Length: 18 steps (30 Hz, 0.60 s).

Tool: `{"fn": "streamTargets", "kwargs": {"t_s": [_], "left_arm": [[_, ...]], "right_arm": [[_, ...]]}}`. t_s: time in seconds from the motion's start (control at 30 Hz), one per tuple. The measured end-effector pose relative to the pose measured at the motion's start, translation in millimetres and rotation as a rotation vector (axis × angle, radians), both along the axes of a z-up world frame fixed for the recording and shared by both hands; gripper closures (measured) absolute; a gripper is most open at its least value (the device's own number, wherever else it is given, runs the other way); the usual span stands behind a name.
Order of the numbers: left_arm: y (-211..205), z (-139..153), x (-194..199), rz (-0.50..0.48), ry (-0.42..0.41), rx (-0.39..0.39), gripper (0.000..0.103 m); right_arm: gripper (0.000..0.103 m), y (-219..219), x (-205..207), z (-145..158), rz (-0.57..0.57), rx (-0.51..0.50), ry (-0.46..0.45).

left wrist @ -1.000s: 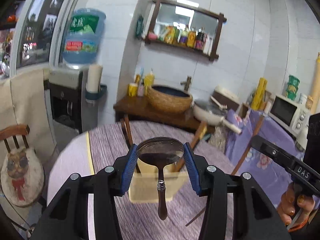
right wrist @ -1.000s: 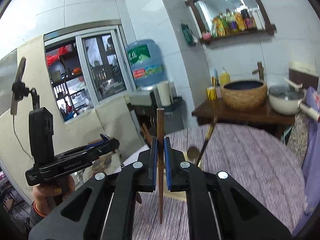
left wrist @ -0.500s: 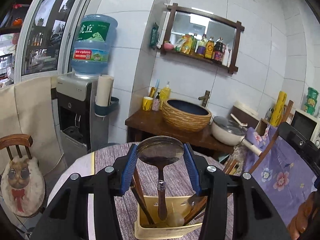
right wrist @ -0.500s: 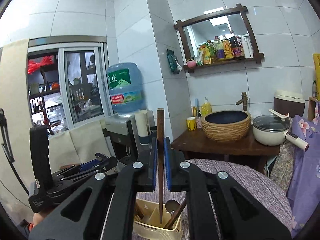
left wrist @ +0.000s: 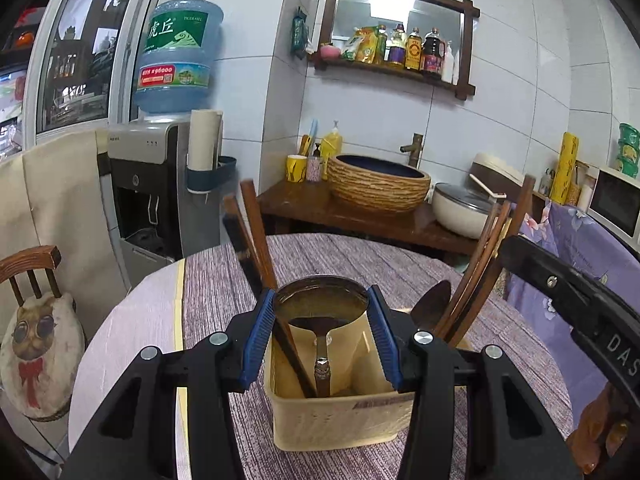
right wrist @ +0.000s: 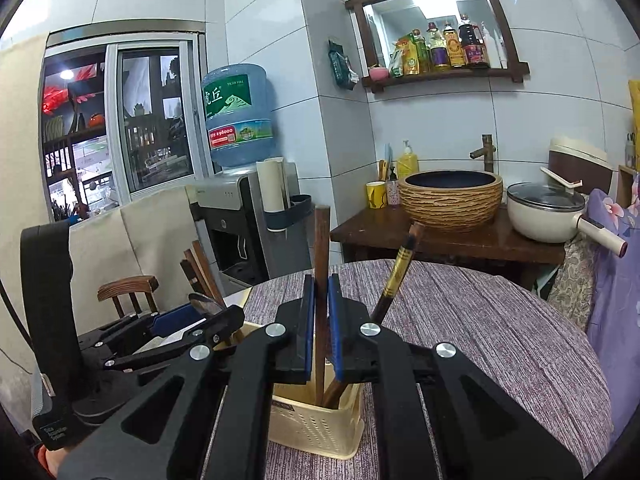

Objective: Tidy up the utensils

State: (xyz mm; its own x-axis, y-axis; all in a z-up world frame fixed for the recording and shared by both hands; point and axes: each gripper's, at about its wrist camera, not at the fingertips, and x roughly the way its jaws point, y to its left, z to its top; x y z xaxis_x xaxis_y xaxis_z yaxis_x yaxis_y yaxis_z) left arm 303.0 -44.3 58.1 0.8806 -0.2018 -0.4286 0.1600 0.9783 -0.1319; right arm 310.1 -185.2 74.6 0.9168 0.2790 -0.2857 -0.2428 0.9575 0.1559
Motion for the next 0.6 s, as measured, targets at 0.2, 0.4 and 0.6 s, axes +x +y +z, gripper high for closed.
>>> {"fn": "streamTargets", "kwargs": {"t_s": [0.2,0.4,0.6], "left_arm": [[1,-10,4,-0.013,0.042,-0.002,0.056],[3,6,-23,-0.018,-0.034,0.007,0.036],[16,19,-79,0.017,-0.137,0.038,0.012]], "right_arm": [[0.095,-2,3,-3,0.006,0.016,0.010],[0.079,-8,-7,0,0.009,0.018,-0.003],[0.042,-17,-53,4,-0.030,-0.002,-0.075]]}}
